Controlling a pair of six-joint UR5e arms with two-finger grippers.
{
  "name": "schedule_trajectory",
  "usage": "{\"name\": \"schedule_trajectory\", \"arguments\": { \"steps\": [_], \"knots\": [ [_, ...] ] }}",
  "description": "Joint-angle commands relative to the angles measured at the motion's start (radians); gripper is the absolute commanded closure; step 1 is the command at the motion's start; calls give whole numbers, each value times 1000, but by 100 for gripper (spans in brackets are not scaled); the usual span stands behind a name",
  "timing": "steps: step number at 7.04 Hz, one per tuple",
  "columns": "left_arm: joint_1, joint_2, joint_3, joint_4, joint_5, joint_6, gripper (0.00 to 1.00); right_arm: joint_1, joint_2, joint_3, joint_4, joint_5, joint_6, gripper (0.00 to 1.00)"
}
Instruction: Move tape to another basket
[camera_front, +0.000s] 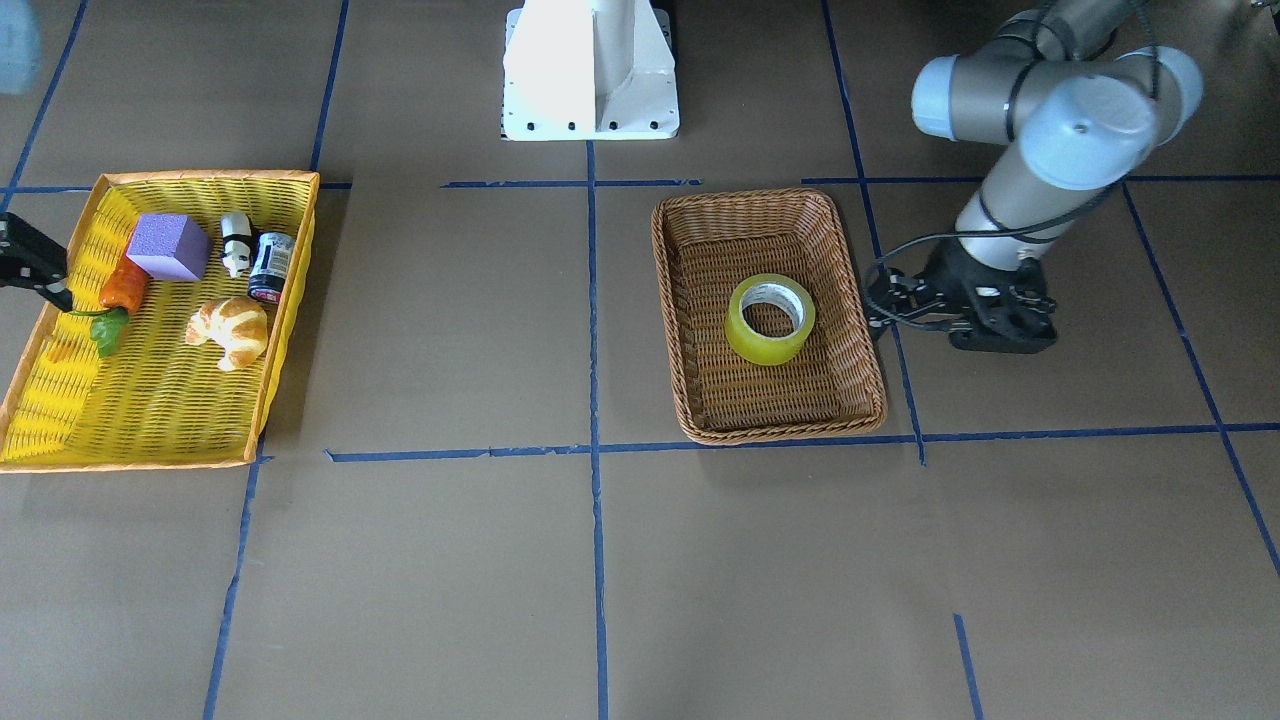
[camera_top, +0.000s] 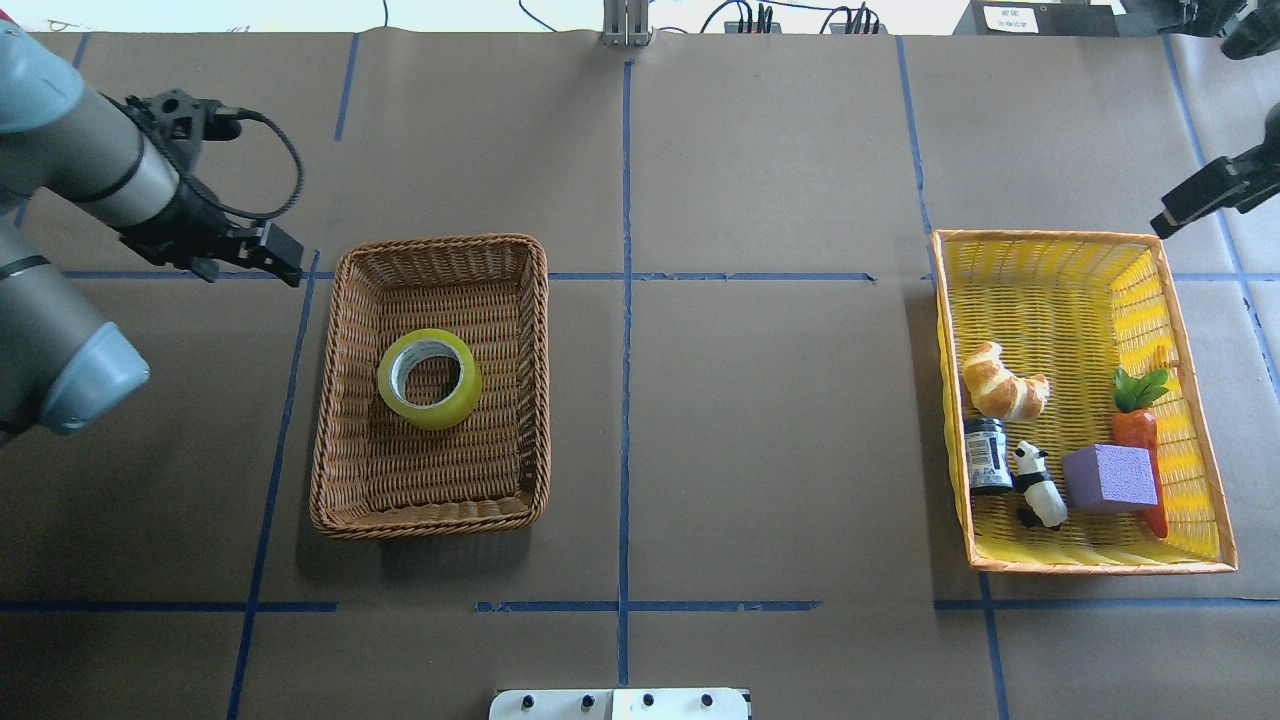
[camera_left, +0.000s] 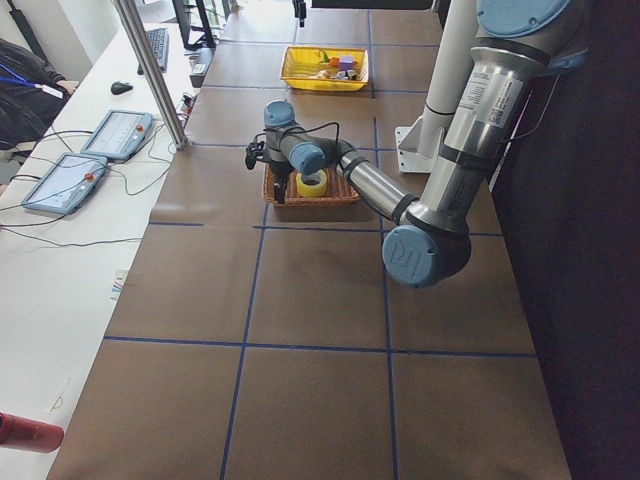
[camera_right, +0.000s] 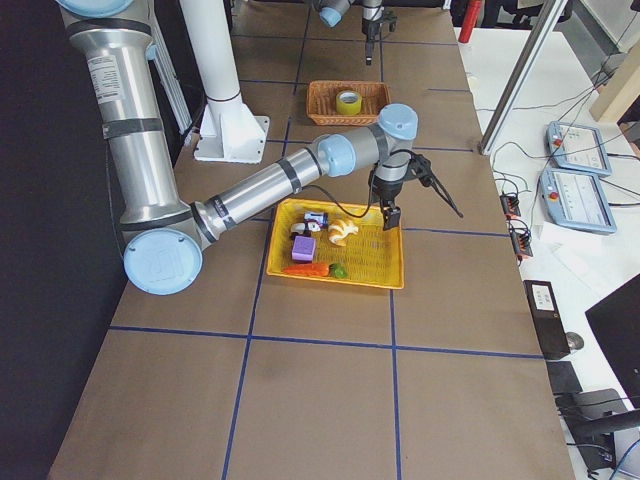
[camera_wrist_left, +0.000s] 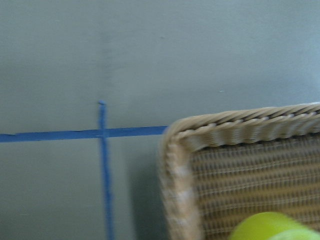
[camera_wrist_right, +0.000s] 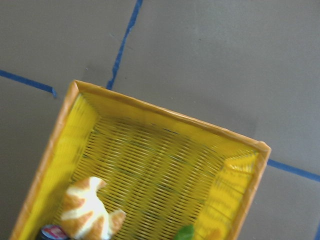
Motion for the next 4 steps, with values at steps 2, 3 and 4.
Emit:
{"name": "schedule_trajectory", "arguments": {
  "steps": [2, 3, 4],
  "knots": [
    [-231, 216, -11, -10, -121, 348, 0, 225, -97, -180, 5, 76, -343, 0],
    [-291, 250, 3, -8, -134, 435, 0, 280, -103, -235, 5, 82, -419, 0],
    [-343, 288, 20, -8, -169, 508, 0, 312, -129, -280, 5, 76, -417, 0]
  ]
}}
